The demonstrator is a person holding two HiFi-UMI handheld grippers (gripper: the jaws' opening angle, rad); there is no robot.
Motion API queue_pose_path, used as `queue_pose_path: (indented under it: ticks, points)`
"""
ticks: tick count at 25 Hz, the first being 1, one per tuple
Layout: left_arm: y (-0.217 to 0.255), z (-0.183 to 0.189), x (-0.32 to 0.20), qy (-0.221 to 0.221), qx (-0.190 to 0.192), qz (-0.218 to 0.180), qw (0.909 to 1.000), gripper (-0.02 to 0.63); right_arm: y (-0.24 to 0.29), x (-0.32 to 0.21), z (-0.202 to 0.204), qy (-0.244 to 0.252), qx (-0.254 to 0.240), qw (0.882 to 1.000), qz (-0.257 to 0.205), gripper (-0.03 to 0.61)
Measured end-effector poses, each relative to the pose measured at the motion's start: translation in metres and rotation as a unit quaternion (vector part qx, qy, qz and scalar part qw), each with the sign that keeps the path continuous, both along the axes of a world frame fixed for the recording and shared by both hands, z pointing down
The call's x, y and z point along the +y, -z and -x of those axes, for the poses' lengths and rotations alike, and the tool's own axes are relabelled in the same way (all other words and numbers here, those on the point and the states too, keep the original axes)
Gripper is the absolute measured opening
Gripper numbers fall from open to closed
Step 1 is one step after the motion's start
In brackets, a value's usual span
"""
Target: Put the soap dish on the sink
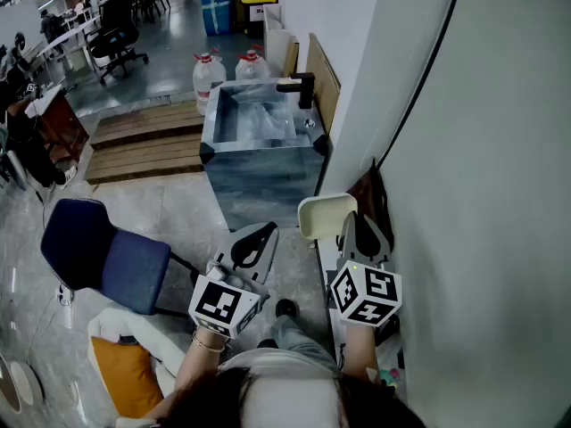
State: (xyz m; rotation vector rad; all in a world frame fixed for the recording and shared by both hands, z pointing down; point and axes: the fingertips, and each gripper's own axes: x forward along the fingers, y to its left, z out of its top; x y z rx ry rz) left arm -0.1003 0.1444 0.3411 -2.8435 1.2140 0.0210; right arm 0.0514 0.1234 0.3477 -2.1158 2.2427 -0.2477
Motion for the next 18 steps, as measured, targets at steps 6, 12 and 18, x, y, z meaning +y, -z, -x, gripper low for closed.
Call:
queue_pose_path:
  ticks: [6, 12, 18]
  points:
    - [-0.001, -0.012, -0.031, 0.007, 0.001, 0.004, 1.0000, 0.009, -0.003, -0.027, -0.016, 0.000, -0.007, 1.000, -0.003, 0.037]
    - [-0.004, -0.023, -0.072, 0.020, 0.001, 0.006, 0.9998, 0.009, -0.008, -0.068, -0.028, 0.008, -0.009, 1.000, 0.002, 0.037]
    - [-0.004, -0.032, -0.107, 0.029, 0.000, 0.006, 0.9995, 0.009, -0.011, -0.104, -0.033, 0.022, -0.013, 1.000, 0.004, 0.038]
